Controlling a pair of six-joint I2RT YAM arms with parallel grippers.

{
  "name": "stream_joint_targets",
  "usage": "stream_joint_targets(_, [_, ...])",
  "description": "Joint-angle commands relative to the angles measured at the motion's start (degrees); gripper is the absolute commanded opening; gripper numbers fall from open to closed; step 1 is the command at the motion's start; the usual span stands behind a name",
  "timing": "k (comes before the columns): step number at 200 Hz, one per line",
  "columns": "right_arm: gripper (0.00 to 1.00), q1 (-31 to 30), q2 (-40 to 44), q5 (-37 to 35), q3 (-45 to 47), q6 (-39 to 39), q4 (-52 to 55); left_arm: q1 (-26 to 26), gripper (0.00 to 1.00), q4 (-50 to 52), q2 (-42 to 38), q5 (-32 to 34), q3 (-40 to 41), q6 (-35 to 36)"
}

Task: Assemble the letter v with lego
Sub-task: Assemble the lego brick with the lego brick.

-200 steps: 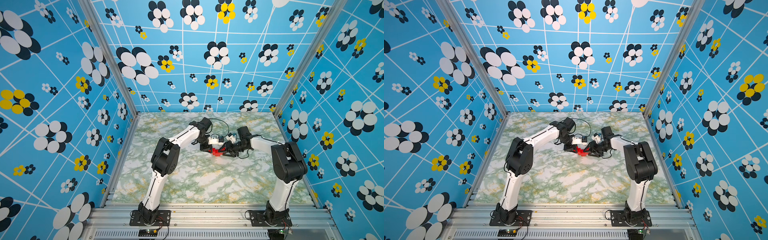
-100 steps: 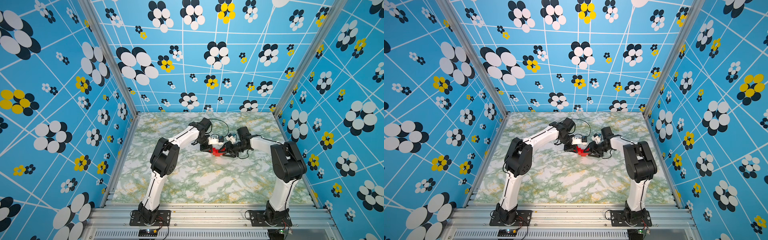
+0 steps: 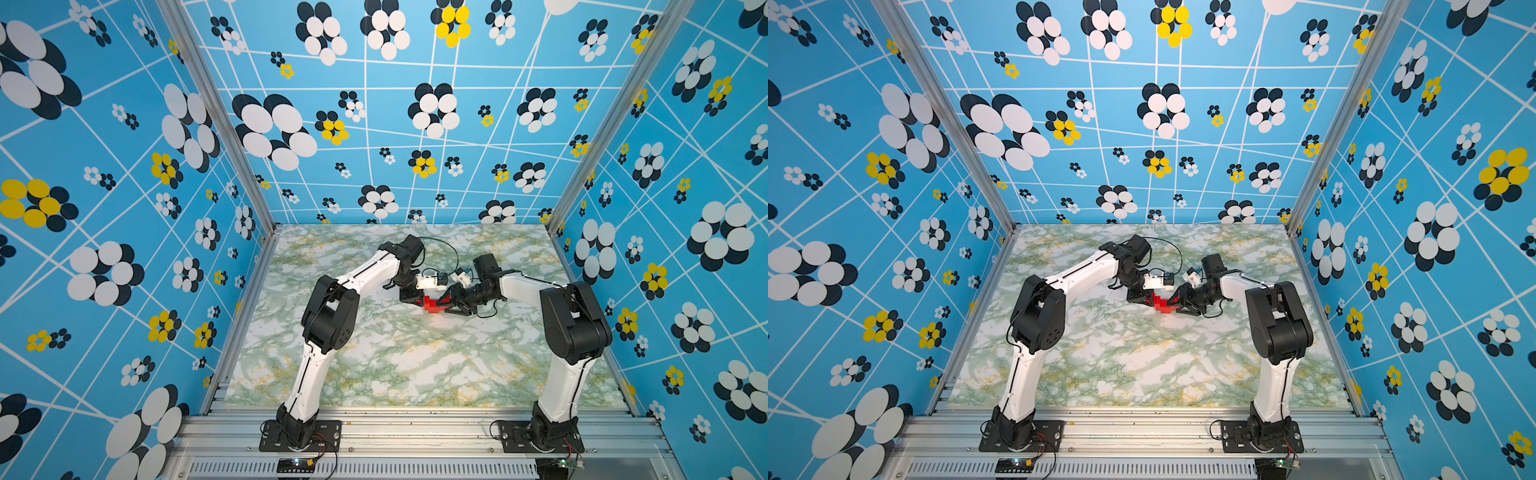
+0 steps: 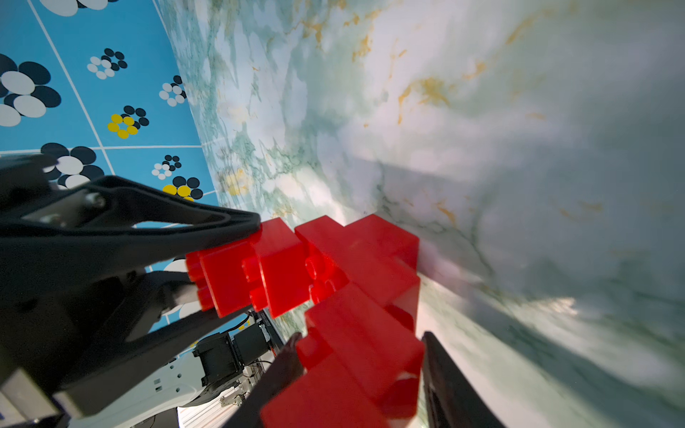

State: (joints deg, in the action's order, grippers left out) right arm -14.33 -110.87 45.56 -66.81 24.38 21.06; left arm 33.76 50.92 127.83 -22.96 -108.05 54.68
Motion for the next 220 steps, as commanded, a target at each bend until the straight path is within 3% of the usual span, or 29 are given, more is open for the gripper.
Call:
stream_joint_targets(1, [0.52,0.2,-1.2,0.1,-1.0,-1.2,1.5,0.2,0.0,4.5,2.5,1.7,-1.5,1.1])
stream_joint_targets(120, [0.52,0.3,-1.2,0.1,-0.9,-1.4,1.7,2.0,0.0,8.7,5.1,7.2,-5.4,1.5])
stream_joint_targets(206, [0.53,0.3,-1.2,0.1,-0.8,-1.4,1.6,2.4,0.0,7.9,4.7,6.6,-5.4,0.6])
stream_joint_targets(220, [0.53,0.3,-1.2,0.3,-0.7,-1.5,1.6,2.5,0.09,7.5,4.7,7.4,-5.4,0.2])
